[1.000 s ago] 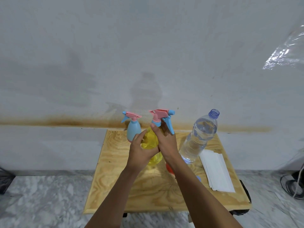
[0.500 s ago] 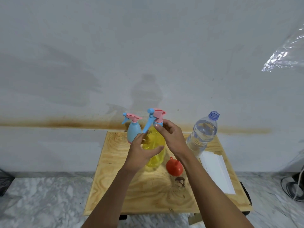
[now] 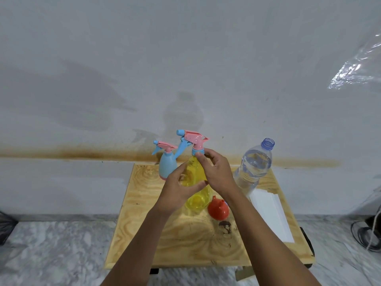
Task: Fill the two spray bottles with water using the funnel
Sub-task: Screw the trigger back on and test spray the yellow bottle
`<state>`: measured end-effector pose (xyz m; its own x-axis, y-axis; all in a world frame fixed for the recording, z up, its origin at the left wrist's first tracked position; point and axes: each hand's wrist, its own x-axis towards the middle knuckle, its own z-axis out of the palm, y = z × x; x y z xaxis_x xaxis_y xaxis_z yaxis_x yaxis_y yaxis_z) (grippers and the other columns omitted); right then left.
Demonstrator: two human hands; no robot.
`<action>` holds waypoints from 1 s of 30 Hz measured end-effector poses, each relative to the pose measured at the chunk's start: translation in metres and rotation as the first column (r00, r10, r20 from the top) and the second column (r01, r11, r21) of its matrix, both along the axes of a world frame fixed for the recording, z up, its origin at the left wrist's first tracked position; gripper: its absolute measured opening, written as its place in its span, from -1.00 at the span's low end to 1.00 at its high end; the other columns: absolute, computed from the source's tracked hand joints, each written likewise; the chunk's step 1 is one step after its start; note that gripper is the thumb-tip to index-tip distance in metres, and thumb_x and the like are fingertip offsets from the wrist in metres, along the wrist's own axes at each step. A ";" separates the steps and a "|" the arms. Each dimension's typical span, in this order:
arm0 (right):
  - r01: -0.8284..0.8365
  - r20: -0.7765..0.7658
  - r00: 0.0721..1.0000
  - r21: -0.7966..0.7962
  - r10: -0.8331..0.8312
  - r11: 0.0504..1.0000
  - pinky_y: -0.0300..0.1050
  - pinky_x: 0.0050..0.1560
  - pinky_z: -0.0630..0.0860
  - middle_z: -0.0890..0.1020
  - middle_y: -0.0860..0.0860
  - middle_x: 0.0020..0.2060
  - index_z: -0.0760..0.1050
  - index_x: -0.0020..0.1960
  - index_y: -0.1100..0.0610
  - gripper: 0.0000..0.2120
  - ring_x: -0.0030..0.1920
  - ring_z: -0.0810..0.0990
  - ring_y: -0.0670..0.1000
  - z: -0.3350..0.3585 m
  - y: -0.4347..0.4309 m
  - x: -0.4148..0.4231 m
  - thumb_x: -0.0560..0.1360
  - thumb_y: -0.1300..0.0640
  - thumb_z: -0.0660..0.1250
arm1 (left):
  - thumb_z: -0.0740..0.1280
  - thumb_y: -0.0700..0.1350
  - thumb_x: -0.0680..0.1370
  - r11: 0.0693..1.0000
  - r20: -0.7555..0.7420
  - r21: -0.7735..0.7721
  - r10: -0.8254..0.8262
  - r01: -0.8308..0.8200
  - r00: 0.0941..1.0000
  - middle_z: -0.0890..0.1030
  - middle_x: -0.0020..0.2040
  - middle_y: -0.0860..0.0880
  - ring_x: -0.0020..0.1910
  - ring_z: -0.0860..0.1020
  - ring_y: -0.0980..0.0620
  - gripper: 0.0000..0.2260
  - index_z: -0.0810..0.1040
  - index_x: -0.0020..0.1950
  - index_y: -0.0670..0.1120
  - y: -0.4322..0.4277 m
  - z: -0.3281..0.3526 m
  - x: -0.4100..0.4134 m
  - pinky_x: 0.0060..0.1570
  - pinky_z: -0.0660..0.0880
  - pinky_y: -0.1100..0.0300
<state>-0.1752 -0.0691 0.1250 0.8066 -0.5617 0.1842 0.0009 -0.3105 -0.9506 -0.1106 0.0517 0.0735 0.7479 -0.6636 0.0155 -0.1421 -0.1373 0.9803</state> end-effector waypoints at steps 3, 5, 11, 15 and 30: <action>-0.048 -0.009 0.999 0.069 0.049 0.996 -0.31 0.07 0.50 0.72 -0.09 0.00 0.64 0.13 0.09 -0.83 0.03 0.64 -0.18 0.002 -0.006 -0.001 0.60 0.09 0.33 | 0.59 0.12 0.36 0.999 -0.009 0.022 -0.036 0.036 0.999 0.56 0.17 0.23 0.24 0.48 0.21 -0.37 0.45 0.38 0.20 0.004 -0.001 0.005 0.19 0.42 0.29; -0.159 -0.022 0.986 0.162 0.165 0.974 -0.28 0.14 0.53 0.72 -0.03 0.07 0.64 0.18 0.15 -0.78 0.12 0.66 -0.12 0.007 -0.014 -0.005 0.60 0.11 0.32 | 0.59 0.20 0.31 0.992 -0.021 0.059 -0.111 0.112 0.994 0.62 0.18 0.19 0.26 0.52 0.18 -0.34 0.50 0.38 0.22 0.009 -0.005 0.013 0.26 0.46 0.21; -0.148 -0.008 0.989 0.161 0.151 0.976 -0.27 0.13 0.54 0.73 -0.05 0.01 0.63 0.12 0.06 -0.84 0.09 0.67 -0.13 0.002 -0.012 -0.007 0.62 0.14 0.29 | 0.58 0.16 0.36 0.985 -0.018 0.078 -0.155 0.156 0.988 0.64 0.14 0.18 0.18 0.53 0.20 -0.42 0.52 0.35 0.21 0.006 -0.008 0.015 0.18 0.47 0.23; -0.034 0.009 0.999 0.115 0.033 0.993 -0.27 0.09 0.55 0.74 -0.14 -0.09 0.65 0.02 -0.06 -0.86 0.03 0.68 -0.15 -0.004 -0.004 -0.006 0.61 0.09 0.31 | 0.55 0.26 0.33 0.990 -0.004 0.080 -0.118 0.118 0.993 0.62 0.13 0.18 0.16 0.52 0.16 -0.34 0.49 0.39 0.19 0.001 -0.014 0.008 0.19 0.49 0.21; -0.187 -0.092 0.970 0.319 0.226 0.929 -0.09 0.03 0.52 0.62 0.00 -0.06 0.53 0.25 0.04 -0.56 -0.07 0.58 -0.03 -0.002 -0.025 -0.014 0.43 -0.10 0.42 | 0.65 -0.04 0.25 0.941 -0.354 -0.029 -0.326 0.338 0.876 0.68 0.18 -0.08 0.20 0.64 -0.03 -0.35 0.51 0.28 -0.12 0.001 -0.020 -0.001 0.22 0.56 0.03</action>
<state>-0.1895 -0.0938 0.1232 0.9160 -0.3932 -0.0797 -0.0913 -0.0107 -0.9958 -0.1111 0.0530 0.0534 0.4364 -0.8695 -0.2313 0.1648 -0.1754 0.9706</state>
